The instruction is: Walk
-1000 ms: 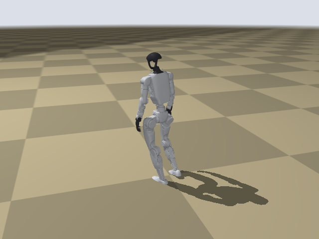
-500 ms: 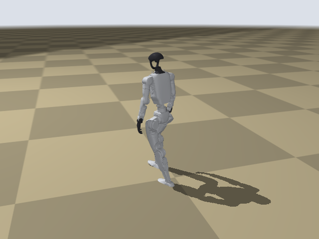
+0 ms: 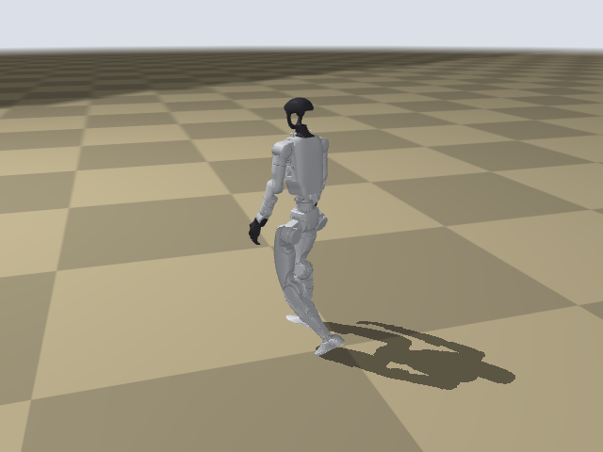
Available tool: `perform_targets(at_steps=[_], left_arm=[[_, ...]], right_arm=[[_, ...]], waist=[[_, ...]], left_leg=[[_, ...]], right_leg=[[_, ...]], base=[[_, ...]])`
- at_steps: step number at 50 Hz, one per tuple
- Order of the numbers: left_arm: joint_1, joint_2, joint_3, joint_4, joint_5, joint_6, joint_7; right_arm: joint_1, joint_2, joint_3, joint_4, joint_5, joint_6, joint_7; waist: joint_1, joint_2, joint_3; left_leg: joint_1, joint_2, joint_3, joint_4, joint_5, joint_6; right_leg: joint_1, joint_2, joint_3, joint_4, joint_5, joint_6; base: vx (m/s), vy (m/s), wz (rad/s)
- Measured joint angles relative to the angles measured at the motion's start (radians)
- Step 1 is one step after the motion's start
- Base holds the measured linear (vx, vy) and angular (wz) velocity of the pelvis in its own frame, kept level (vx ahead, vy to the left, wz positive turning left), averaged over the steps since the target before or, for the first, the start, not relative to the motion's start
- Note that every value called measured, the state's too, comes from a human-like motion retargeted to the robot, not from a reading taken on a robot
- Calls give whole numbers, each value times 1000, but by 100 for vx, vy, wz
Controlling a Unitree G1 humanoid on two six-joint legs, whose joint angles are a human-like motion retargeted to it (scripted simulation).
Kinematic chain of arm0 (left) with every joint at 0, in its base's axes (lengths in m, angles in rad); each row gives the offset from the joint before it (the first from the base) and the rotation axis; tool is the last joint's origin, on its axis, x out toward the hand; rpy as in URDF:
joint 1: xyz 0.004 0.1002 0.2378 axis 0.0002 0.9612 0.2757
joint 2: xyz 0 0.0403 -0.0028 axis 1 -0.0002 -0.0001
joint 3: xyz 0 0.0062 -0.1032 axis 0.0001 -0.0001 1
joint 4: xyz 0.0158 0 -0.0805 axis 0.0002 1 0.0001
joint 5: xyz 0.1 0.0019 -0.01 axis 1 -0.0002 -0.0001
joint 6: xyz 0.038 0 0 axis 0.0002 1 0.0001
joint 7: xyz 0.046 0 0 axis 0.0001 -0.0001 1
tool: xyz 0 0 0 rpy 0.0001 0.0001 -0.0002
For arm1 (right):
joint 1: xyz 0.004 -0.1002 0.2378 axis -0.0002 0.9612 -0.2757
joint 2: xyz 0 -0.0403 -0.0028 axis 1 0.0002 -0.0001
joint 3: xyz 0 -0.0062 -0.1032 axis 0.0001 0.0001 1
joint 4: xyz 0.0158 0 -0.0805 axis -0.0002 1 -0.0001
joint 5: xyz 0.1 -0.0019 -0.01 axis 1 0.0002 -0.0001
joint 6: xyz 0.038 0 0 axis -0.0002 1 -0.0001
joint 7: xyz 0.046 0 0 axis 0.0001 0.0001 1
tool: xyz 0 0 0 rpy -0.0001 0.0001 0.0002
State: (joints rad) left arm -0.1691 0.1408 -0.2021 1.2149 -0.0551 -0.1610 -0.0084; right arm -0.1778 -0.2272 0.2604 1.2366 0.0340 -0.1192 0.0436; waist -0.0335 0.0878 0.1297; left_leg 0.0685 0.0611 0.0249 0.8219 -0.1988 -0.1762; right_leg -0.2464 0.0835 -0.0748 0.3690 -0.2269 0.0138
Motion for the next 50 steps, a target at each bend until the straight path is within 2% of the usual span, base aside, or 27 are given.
perform_targets(at_steps=[3,7,12,16,20,23,33,38,43,50], left_arm=[[-16,5,13,-16,-11,3,4],[-36,16,29,-33,-21,9,3],[-50,30,41,-43,-20,18,-11],[-50,39,44,-38,-9,25,-26],[-42,45,44,-27,10,33,-43],[-37,49,45,-14,25,38,-52],[-11,45,47,25,73,47,-47],[-6,43,52,41,70,52,-37],[-4,42,62,59,48,54,-34],[5,40,73,83,2,55,-40]], right_arm=[[-5,-4,-8,-9,8,-1,-10],[-16,-9,-18,-15,17,3,-18],[-32,-10,-29,-15,26,12,-15],[-44,-10,-32,-16,30,19,-6],[-51,-10,-31,-21,32,22,4],[-57,-8,-31,-22,30,22,8],[-62,4,-30,-22,4,15,-9],[-64,17,-33,-28,9,10,-24],[-60,34,-40,-31,26,8,-31],[-39,57,-47,-25,47,11,-22]], waist=[[10,6,1],[28,3,7],[53,-17,17],[73,-36,25],[88,-50,32],[96,-63,37],[117,-90,33],[129,-104,32],[147,-122,28],[166,-147,15]], left_leg=[[-62,37,32,130,54,-6],[-151,94,91,274,56,30],[-261,150,163,360,-34,101],[-347,170,212,329,-121,142],[-427,164,244,226,-169,154],[-477,145,265,113,-165,149],[-585,94,323,-184,-68,122],[-604,91,343,-177,-51,137],[-613,86,343,-110,-83,164],[-611,37,307,-47,-142,189]], right_leg=[[30,15,-1,-16,-13,-13],[66,20,0,-33,-31,-20],[104,3,0,-46,-56,-17],[131,-20,-5,-54,-79,-10],[156,-41,-13,-59,-104,-6],[176,-59,-23,-66,-122,-4],[248,-97,-76,-81,-176,2],[287,-110,-96,-68,-211,1],[319,-124,-113,-36,-234,7],[344,-145,-109,15,-165,46]], base=[[19,-5,12],[19,-4,14],[20,-3,18],[21,-2,23],[23,0,28],[24,2,36],[24,7,39],[27,10,37],[29,11,39],[28,9,54]])
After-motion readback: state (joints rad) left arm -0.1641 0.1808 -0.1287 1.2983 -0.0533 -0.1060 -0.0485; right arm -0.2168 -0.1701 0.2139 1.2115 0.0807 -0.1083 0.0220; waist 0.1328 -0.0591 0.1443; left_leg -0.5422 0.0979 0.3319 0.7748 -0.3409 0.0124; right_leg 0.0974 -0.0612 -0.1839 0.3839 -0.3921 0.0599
